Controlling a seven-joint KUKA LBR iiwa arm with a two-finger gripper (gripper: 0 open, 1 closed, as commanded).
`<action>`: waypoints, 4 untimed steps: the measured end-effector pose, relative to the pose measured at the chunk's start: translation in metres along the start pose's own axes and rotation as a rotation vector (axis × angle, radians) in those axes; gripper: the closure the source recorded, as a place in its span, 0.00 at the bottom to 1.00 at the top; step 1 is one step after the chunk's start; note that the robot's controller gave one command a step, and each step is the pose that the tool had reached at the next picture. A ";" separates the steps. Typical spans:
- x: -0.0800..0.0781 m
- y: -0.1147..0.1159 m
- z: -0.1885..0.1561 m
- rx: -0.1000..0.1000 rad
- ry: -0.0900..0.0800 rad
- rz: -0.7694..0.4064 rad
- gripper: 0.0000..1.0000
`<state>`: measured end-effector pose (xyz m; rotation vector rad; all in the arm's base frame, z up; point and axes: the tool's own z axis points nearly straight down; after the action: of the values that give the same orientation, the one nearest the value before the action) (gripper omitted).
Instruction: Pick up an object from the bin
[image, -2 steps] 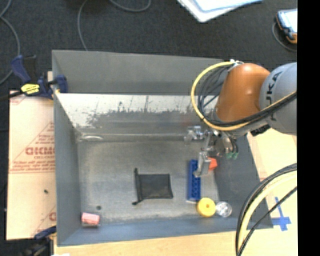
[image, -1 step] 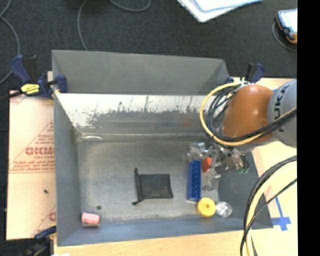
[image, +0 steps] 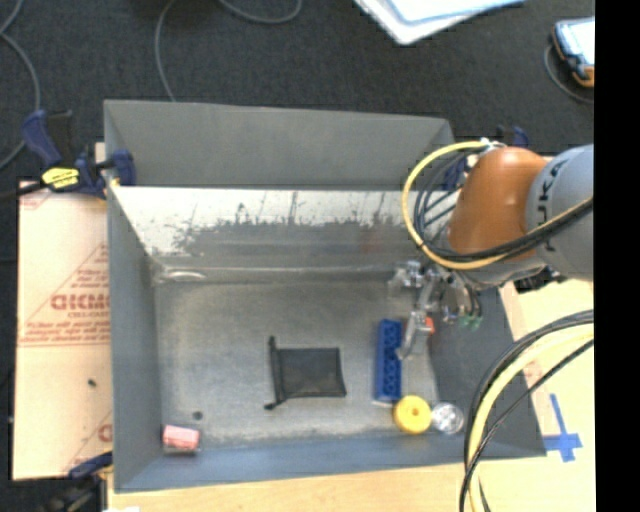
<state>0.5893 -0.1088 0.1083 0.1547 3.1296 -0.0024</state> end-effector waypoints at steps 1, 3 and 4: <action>0.053 -0.012 0.037 0.001 -0.001 -0.231 1.00; 0.041 -0.032 0.037 0.003 -0.008 -0.229 1.00; 0.046 -0.029 0.037 0.002 -0.005 -0.228 1.00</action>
Offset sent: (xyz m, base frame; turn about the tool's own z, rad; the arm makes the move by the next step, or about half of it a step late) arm 0.0000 0.0000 0.0000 0.0000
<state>0.5407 -0.1333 0.0711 -0.2022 3.1225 -0.0079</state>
